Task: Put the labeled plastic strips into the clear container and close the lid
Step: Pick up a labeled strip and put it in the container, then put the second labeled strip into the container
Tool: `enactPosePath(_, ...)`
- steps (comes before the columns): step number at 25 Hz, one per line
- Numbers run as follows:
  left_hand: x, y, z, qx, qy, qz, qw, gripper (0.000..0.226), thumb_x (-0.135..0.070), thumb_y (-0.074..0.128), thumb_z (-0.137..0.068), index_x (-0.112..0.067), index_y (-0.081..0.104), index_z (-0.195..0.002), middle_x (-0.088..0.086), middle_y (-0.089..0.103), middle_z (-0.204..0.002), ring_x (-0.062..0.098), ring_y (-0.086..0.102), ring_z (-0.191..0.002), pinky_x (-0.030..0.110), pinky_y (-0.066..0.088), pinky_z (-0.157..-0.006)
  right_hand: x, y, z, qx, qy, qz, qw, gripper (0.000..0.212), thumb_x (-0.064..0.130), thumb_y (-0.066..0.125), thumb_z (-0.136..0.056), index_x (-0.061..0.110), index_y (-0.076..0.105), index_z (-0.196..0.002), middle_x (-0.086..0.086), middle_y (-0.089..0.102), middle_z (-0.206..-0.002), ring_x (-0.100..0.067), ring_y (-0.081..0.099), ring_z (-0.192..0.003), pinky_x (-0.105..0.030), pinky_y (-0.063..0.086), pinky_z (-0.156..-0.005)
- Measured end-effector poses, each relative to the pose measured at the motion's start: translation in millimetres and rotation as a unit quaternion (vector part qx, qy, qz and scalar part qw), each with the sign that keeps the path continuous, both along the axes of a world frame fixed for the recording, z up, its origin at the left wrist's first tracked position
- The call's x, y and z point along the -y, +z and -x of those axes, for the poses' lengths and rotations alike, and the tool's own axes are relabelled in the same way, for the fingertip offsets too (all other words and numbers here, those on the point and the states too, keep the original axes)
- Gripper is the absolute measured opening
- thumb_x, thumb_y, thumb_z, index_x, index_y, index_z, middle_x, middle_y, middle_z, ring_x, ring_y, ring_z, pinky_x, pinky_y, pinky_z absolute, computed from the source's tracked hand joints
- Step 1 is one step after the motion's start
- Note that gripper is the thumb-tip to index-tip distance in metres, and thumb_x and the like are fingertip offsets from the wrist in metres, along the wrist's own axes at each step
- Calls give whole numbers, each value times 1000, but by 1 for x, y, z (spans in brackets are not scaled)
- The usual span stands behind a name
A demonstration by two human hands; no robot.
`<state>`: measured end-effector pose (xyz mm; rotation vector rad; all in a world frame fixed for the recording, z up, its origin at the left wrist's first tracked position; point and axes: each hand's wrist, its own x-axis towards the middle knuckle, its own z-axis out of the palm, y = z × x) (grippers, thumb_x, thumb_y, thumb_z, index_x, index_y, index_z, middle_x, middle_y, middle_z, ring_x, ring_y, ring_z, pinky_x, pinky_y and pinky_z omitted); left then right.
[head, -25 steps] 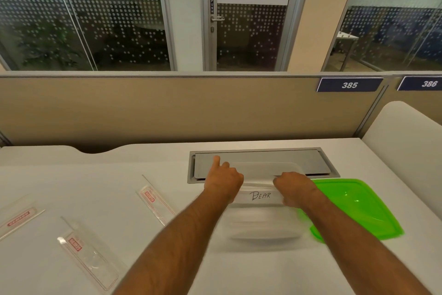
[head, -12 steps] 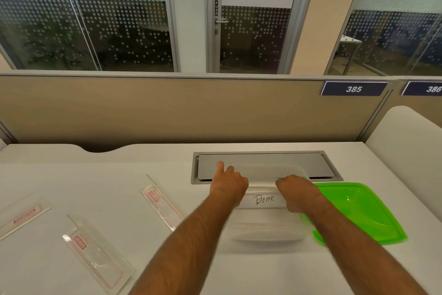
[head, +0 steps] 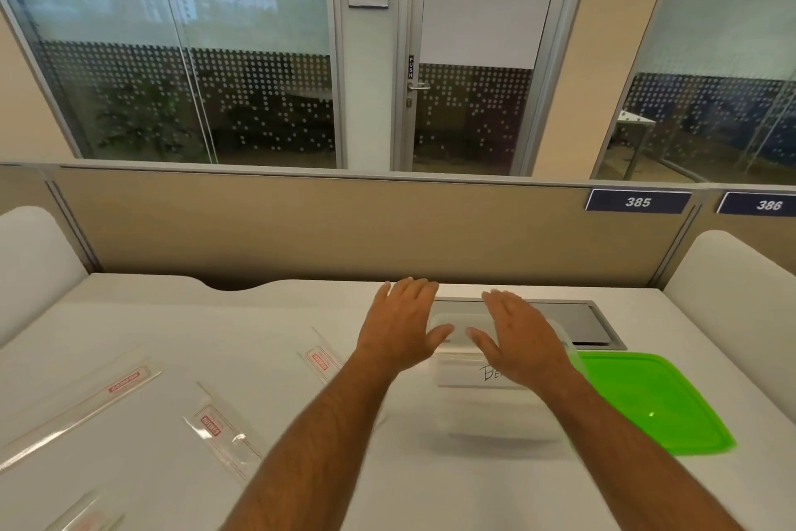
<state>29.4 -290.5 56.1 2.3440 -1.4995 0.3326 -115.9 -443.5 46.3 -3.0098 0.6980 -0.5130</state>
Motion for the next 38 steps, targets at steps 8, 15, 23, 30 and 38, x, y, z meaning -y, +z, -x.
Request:
enactPosePath(8, -104, -6, -42, 19, 115, -92, 989, 89, -75, 24, -88, -19, 6, -155, 5, 4, -164, 26, -1, -150, 52, 4, -120, -90, -13, -39, -52, 23, -25, 998, 96, 79, -5, -78, 18, -16, -152, -6, -20, -161, -24, -19, -148, -44, -5, -122)
enactPosePath(15, -164, -28, -74, 7, 161, -143, 977, 90, -78, 21, -85, -23, 2, -155, 2, -2, -164, 28, -4, -150, 55, -2, -118, -138, -38, -77, -85, 59, -22, 994, 95, 78, -2, -80, 16, -19, -151, -7, -22, -161, -25, -22, -147, -47, -8, -121)
enactPosePath(23, -157, -45, -97, -5, 113, -180, 977, 80, -61, 43, -92, -23, 10, -154, 2, 8, -164, 27, 4, -150, 54, 6, -120, -147, -62, -104, -128, 43, -78, 988, 78, 67, 29, -92, 19, 18, -152, -4, 20, -162, -28, 12, -150, -43, 5, -121)
enactPosePath(30, -122, -71, -109, -9, 44, -191, 981, 63, -47, 51, -95, -28, 25, -150, -1, 23, -161, 24, 16, -148, 50, 9, -121, -140, -77, -114, -168, 9, -49, 985, 40, 52, 46, -91, 20, 58, -112, -1, 68, -107, -20, 62, -96, -34, 50, -79)
enactPosePath(38, -101, -91, -106, 21, 20, -158, 987, 33, -30, 60, -93, -24, 62, -125, -2, 63, -130, 21, 57, -115, 41, 29, -114, -136, -93, -122, -186, 17, -36, 982, 31, 37, 53, -89, 17, 67, -106, -4, 72, -95, -23, 68, -78, -31, 55, -71)
